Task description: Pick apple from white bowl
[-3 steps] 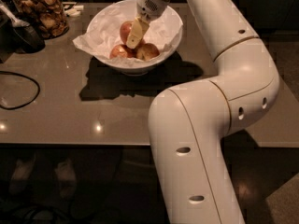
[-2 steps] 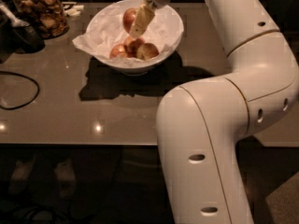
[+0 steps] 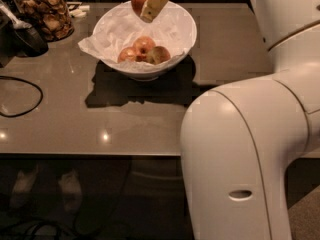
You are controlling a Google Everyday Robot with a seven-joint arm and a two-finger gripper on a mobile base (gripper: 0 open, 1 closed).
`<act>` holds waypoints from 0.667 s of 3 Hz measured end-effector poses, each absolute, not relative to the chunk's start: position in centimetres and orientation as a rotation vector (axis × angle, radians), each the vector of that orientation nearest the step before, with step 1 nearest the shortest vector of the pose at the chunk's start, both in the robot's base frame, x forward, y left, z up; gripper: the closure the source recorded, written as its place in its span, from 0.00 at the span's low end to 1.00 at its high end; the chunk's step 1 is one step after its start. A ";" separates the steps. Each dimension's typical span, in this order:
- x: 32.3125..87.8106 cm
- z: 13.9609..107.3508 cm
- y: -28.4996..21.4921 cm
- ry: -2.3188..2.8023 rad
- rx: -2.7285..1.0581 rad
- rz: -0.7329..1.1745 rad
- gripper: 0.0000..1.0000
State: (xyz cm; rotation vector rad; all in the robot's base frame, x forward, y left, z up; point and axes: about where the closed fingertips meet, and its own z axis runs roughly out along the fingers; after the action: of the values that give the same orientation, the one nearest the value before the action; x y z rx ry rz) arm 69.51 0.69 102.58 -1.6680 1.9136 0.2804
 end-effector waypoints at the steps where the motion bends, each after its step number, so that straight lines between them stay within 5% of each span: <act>1: 67.6 105.0 0.6 1.855 -1.691 0.266 1.00; 2: 65.8 107.5 -0.4 1.797 -1.701 0.223 1.00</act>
Offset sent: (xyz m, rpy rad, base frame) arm -0.0870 -0.0296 0.0690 -0.0156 -0.1463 0.0875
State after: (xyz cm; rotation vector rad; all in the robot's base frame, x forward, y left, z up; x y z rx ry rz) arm 65.80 -0.40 107.54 -1.7012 1.7970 0.2234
